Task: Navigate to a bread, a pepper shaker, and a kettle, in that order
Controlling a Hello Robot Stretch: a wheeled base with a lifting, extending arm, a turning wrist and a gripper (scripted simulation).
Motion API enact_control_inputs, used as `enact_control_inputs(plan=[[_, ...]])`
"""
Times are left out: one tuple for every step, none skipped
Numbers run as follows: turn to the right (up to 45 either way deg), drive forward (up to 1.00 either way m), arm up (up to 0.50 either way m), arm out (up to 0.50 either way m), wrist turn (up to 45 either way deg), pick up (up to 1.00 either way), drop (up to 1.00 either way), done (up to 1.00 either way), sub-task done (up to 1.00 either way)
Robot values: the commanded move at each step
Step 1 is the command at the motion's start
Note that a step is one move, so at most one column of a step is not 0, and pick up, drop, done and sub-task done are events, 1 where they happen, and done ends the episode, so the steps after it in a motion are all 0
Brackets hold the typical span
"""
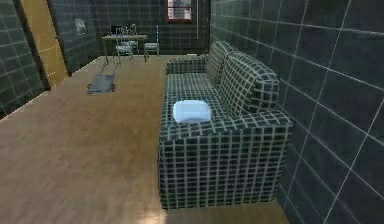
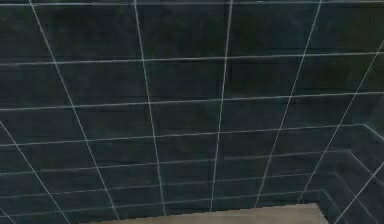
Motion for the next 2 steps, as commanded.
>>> enact_control_inputs(plan=[[-30.0, 0.0, 0.0, 0.0, 0.0, 0.0, 0.0, 0.0, 0.0], [0.0, 1.0, 0.0, 0.0, 0.0, 0.0, 0.0, 0.0, 0.0]])
